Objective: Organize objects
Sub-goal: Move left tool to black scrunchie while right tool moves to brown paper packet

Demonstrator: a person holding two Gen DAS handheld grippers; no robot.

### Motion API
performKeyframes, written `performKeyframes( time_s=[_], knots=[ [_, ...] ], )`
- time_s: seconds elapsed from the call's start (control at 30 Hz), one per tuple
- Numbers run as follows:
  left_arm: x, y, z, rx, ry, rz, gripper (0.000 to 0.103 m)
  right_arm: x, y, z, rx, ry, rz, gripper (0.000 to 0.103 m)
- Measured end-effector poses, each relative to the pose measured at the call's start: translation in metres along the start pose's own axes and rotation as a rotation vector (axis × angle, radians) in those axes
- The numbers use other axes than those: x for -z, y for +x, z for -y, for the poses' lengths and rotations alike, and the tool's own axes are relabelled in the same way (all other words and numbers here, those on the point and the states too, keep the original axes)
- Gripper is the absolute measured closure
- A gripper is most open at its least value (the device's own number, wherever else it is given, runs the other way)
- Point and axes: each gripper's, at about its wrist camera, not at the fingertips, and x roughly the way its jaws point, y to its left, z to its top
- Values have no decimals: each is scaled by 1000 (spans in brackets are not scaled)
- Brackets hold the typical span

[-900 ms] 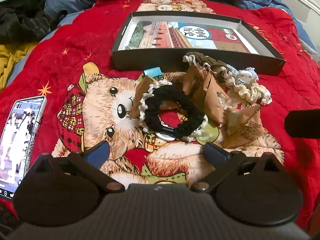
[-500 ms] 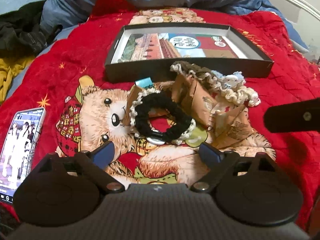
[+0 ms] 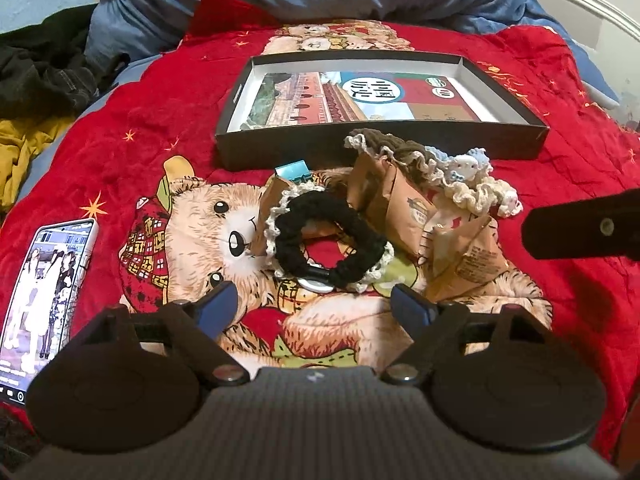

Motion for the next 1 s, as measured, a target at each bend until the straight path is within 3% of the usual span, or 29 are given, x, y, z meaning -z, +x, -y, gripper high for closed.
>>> performKeyframes(
  time_s=[0.43,0.67,1.0],
  knots=[
    [-1,-3,1,0,-1,34,13,0,3,-3,7,-14,18,0],
    [-2,-5,-1,-41,-12,52,13,0,8,-3,5,-13,-8,0],
    [-4,-3,-1,-65,-11,60,13,-2,8,0,-20,12,32,3]
  ],
)
